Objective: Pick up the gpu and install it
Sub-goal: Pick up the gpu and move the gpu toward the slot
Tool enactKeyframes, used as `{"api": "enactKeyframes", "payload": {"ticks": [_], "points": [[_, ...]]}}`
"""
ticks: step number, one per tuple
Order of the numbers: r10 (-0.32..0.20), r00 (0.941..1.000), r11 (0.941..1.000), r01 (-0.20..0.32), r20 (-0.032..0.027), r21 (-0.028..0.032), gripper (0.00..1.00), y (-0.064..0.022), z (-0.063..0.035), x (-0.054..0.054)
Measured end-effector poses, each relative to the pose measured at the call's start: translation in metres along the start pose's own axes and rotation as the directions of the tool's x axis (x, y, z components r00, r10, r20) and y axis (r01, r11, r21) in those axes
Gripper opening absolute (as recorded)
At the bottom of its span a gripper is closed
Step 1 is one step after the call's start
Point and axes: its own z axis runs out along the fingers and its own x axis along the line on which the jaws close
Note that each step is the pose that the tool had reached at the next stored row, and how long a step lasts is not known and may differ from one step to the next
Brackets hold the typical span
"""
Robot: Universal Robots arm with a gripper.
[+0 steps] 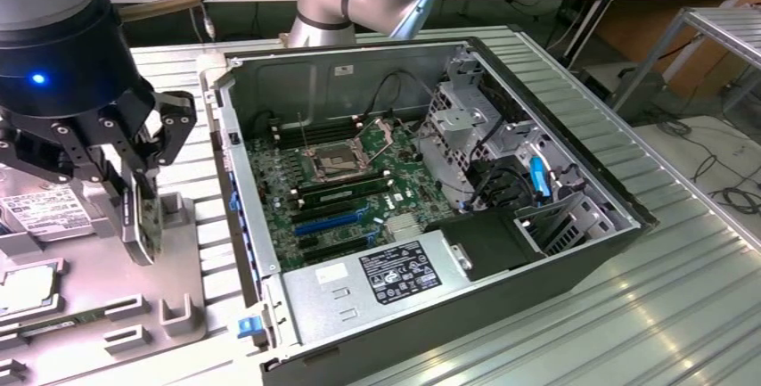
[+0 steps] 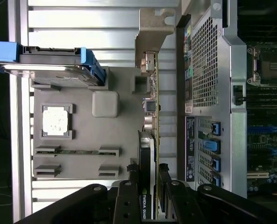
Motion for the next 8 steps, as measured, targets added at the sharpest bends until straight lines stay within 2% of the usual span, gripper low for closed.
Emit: {"api": "enactKeyframes", "payload": {"ticks": [8], "points": [[0.000,1.0000,1.0000,0.000,0.0001,-0.0001,0.27,0.0004,-0.0075,-0.0003]]}}
